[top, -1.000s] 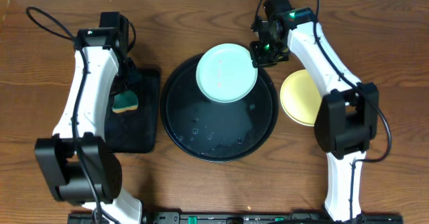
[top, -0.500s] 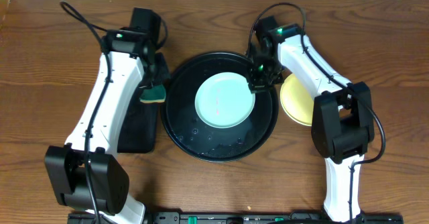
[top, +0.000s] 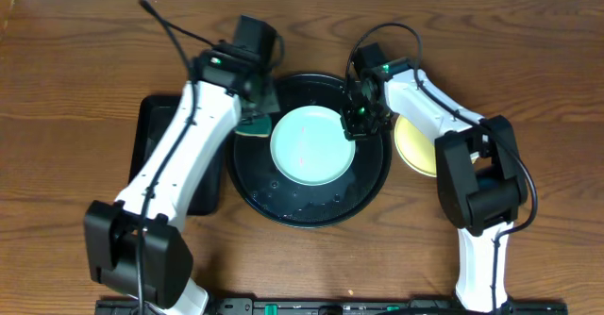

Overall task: Clean dirty plates on tray and stack at the side
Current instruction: 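Bring the sponge in the left gripper onto the pale green plate, then scrub the pale green plate with the sponge in the left gripper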

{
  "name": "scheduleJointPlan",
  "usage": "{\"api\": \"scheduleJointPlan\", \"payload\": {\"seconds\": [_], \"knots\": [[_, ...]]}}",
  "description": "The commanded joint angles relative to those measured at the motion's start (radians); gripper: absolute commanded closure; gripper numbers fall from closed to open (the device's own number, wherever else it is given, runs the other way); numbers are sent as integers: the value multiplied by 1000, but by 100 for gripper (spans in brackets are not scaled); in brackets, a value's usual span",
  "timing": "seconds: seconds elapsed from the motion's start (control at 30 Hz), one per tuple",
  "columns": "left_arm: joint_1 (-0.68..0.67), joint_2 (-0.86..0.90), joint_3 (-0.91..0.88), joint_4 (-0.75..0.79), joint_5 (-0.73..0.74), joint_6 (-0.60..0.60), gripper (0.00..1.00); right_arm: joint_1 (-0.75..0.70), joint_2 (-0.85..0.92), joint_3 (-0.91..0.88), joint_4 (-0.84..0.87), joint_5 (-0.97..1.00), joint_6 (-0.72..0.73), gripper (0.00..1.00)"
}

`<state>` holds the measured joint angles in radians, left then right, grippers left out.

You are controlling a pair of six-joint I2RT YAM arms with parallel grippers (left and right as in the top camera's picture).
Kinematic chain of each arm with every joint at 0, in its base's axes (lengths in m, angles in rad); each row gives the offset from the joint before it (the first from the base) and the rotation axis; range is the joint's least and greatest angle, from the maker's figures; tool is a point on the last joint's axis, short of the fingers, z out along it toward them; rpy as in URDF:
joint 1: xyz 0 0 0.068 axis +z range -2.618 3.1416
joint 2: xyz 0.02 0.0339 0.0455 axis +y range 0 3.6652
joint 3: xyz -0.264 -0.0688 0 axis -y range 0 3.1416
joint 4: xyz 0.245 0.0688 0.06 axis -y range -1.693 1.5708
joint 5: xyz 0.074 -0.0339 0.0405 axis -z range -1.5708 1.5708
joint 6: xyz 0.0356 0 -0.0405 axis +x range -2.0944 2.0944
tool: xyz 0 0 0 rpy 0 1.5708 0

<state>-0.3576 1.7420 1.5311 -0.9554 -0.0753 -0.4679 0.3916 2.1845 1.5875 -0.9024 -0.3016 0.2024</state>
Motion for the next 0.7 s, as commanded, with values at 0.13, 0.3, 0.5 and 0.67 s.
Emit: {"api": "scheduleJointPlan", "payload": {"seconds": [0.13,0.3,0.5,0.67], "knots": [[-101,117,-49,56,39,68,93,31,21,-37,10,-25,29,99],[-132,199,-49,76,51,119,93,31,21,-37,10,-25,29,99],[-135,272,-49,90,126,135,93,31,21,-37,10,-25,29,99],[-138,307,-49,94,148,77,93,31,21,-37,11,-25,29,99]]}}
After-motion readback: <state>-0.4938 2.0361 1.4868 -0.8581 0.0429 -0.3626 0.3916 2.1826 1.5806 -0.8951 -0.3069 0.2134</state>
